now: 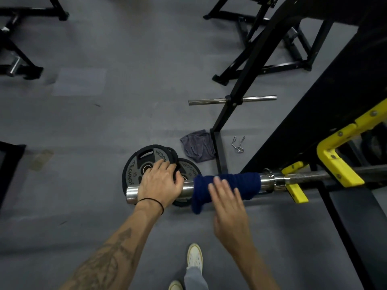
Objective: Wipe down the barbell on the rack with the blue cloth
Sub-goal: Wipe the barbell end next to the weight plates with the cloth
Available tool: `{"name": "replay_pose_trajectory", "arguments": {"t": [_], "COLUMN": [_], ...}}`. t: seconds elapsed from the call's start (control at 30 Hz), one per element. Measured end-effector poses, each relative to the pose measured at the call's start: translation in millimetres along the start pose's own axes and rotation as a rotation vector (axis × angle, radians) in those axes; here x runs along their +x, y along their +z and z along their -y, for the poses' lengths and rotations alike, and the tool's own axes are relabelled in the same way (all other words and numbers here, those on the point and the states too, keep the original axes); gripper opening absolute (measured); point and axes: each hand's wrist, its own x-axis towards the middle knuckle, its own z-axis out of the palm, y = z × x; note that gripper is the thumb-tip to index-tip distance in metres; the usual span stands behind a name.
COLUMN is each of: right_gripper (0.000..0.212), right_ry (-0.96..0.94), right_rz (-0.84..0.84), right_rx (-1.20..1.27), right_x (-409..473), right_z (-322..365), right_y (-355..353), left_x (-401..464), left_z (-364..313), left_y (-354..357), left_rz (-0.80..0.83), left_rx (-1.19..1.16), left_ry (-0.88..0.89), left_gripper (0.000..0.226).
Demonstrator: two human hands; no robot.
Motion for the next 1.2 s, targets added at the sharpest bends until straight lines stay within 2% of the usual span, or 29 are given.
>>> {"name": "replay_pose_trajectory", "arguments": {"t": [0.07,0.17,0.2,0.27,0.33,0.37,0.43,0.5,0.53,0.6,0.67,0.77,0.9,1.03,1.2], "right_gripper": [0.094,0.092,0.098,0.107,0.109,0.108,0.108,0.107,0.107,0.106,0.097,0.074,0.057,0.065,0.074], "right_ry": [0.166,0.37,0.351,0.164,-0.004,-0.003,0.188,0.331,0.301,0.108,-0.003,0.129,0.183,0.294,-0.035], "right_rz": [-0.048,-0.1,-0.077,-0.011,0.012,0.011,-0.04,-0.065,-0.047,-0.01,0.0,-0.097,-0.194,-0.126,0.026], "right_rx": [0.0,0.051,0.063,0.048,-0.027,-0.055,-0.044,-0.01,0.0,0.005,-0.056,-0.019,0.127,0.082,-0.067], "right_x": [-1,6,8,8,5,2,-1,0,0,-4,-6,-1,14,31,26], "right_z": [-20,2,15,30,13,-3,-25,-13,1,17,4,-12,-8,-23,10], "right_y": [-9,-9,-6,-1,-2,-5,-11,-8,-3,4,1,-13,-23,-15,0], "left_x": [4,12,14,15,13,12,12,13,12,12,12,13,11,12,8], "left_z": [1,4,4,4,3,2,2,3,3,3,2,3,3,3,-6], "left_y": [-1,-1,-1,-2,-2,-2,-3,-3,-3,-3,-4,-4,-4,-4,0], "left_rz": [0.009,-0.009,-0.021,-0.053,-0.094,-0.115,-0.141,-0.153,-0.156,-0.152,-0.145,-0.156,-0.181,-0.184,-0.184], "left_rx": [-0.02,-0.057,-0.068,-0.087,-0.092,-0.093,-0.106,-0.119,-0.125,-0.137,-0.14,-0.149,-0.144,-0.121,-0.052], "left_ry": [-0.001,-0.015,-0.022,-0.033,-0.027,-0.023,-0.017,0.001,0.011,0.015,0.002,-0.01,0.0,0.004,-0.047], "left_gripper": [0.059,0.055,0.055,0.055,0.053,0.052,0.049,0.047,0.047,0.047,0.046,0.044,0.044,0.042,0.045]}}
